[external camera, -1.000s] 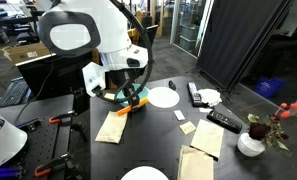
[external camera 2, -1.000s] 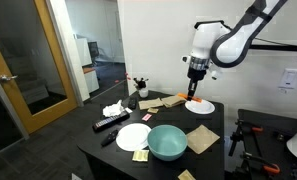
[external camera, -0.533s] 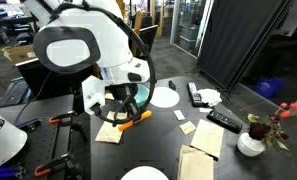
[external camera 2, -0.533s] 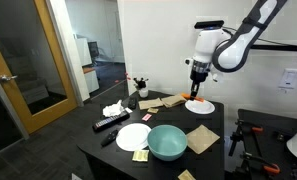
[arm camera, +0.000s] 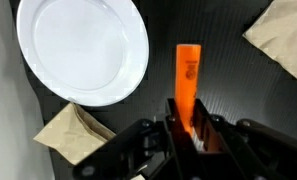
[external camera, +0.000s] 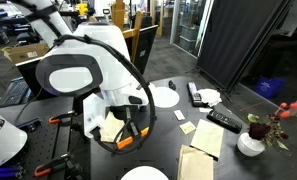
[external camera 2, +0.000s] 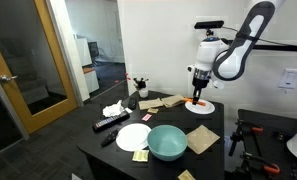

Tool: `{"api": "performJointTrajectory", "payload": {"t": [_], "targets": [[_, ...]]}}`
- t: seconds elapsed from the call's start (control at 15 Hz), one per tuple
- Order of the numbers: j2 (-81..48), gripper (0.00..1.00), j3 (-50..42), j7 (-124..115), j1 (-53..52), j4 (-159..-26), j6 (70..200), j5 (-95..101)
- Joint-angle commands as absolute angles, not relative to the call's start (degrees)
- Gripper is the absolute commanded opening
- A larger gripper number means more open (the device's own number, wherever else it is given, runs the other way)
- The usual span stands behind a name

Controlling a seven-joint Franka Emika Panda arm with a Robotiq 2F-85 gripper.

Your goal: Remove the orange object from the blue bowl and put it on the table

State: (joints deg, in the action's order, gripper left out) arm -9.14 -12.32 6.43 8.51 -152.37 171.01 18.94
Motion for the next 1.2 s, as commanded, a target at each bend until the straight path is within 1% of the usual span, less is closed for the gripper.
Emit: {"api": "performJointTrajectory", "payload": {"t": [0.0,0.33,0.87,0.93,1.0,1.07,1.13], "targets": [[-13.35,0.05,-12.79,5.88,7.74,-151.01,173.30,17.92],[-18.44,0.05,-13.50,5.79,6.76,-149.58,175.39,17.22],[-23.79,0.05,-12.17,6.84,6.73,-146.66,175.70,13.49],[-24.04,0.15,-12.12,6.86,6.64,-146.42,175.53,13.20],[-24.26,0.44,-11.91,6.95,6.69,-146.20,175.42,12.91],[-24.31,0.47,-11.81,6.99,6.63,-146.05,175.29,12.79],[-24.23,0.52,-11.81,6.97,6.48,-145.94,175.20,12.82]]}}
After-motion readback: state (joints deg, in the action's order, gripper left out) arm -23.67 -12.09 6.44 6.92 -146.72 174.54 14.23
